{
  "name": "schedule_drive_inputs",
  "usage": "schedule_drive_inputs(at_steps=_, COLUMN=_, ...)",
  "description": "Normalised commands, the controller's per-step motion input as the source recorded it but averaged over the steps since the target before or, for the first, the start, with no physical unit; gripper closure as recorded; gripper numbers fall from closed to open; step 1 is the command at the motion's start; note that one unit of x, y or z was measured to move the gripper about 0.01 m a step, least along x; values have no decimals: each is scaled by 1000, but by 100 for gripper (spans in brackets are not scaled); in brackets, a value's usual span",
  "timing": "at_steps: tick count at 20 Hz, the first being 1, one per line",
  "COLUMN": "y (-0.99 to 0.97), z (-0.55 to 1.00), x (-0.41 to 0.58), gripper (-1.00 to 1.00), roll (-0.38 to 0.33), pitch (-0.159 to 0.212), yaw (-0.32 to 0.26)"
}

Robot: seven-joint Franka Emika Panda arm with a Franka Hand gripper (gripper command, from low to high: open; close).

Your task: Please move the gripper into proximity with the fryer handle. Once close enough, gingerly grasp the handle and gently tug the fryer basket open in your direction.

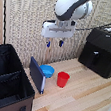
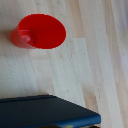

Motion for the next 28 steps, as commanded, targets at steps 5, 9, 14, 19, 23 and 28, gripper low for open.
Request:
schedule_drive_inputs(at_steps=5, y=-27, z=-43, x=11, gripper=-100, roll=0, pitch=-2, yaw=-375)
schedule_drive_inputs(at_steps=9, y=-26, z=-31, x=5, gripper=-100, roll=0, pitch=0, yaw=-375)
schedule_drive_inputs(at_steps=14, y=-24, z=-20, x=52, gripper=-100, roll=-31, pitch=-3, yaw=-375)
schedule_drive_inputs(at_steps=19, y=-3, z=0, x=65, gripper=-100, roll=-207, pitch=0, yaw=-317)
schedule_drive_inputs(at_steps=23, y=0, z=0, x=46, gripper=-100, roll=-309, pitch=8, yaw=-244)
schedule_drive_inputs(at_steps=28, y=0, z=-5, x=61, gripper=-100, roll=-375, pitch=6, yaw=-140)
